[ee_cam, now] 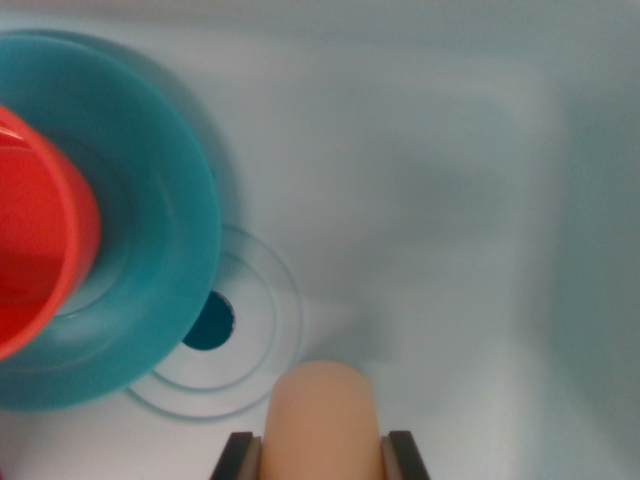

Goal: Pick detergent from the sink

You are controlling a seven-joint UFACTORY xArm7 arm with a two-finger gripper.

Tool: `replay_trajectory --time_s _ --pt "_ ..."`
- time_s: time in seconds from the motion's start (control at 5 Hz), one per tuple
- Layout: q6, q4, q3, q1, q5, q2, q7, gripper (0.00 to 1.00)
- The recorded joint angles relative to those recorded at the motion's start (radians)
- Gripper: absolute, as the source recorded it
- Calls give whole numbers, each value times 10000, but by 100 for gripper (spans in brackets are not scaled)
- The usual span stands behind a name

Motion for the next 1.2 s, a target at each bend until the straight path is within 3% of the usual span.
replay_trajectory --time_s 1.2 --pt "209 176 3 4 3 -35 -17 100"
